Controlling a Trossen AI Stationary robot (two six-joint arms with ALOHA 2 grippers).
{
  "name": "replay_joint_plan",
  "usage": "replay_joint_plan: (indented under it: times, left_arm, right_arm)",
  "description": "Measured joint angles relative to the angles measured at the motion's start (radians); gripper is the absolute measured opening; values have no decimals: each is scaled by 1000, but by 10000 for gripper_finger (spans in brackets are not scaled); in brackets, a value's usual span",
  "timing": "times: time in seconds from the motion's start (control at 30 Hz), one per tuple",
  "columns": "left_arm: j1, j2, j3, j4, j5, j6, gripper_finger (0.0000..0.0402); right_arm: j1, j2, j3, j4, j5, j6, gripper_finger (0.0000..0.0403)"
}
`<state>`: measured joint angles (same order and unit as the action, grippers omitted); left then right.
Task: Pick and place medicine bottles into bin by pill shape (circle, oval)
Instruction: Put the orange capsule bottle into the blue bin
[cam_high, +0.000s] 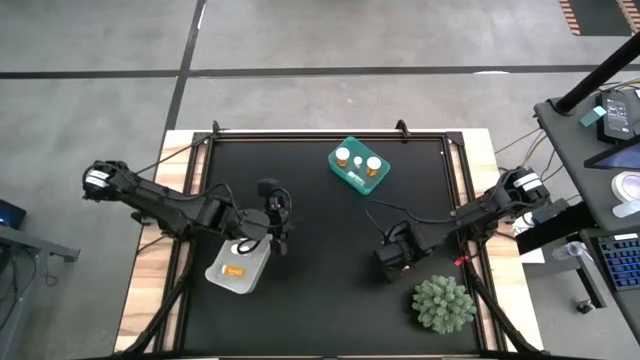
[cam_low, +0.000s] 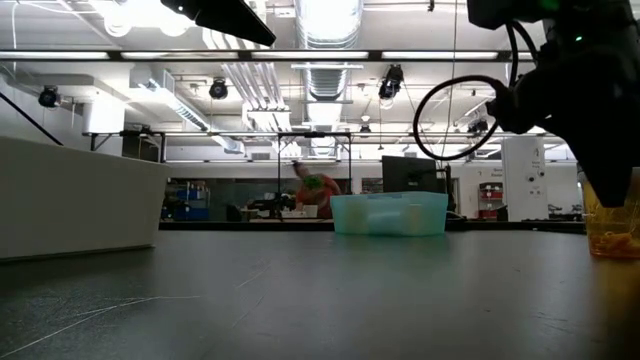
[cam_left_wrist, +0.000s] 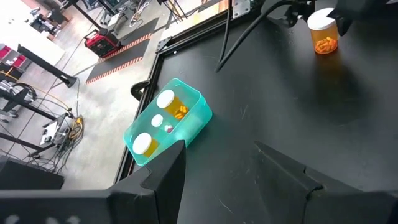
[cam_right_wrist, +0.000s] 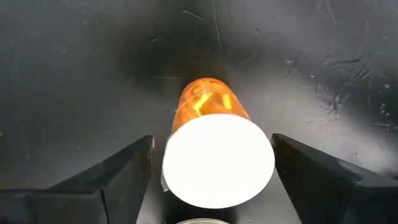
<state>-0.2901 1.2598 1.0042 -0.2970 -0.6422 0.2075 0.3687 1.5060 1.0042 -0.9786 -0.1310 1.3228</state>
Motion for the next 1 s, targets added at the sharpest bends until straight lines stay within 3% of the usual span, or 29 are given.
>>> replay_joint_plan:
  times: [0.4, 0.57, 0.8, 1.0]
  left_arm:
    - [0, 0, 0, 0, 0, 0, 164]
    - [0, 0, 0, 0, 0, 0, 164]
    - [0, 0, 0, 0, 0, 4, 164]
    - [0, 0, 0, 1, 0, 7, 164]
  right_arm:
    - [-2, -10, 0, -3, -6, 0, 227]
    - [-33, -22, 72, -70, -8, -41, 206]
    - [-141, -24, 267, -235, 44, -204, 206]
    - [-335, -19, 410, -262, 141, -473, 206]
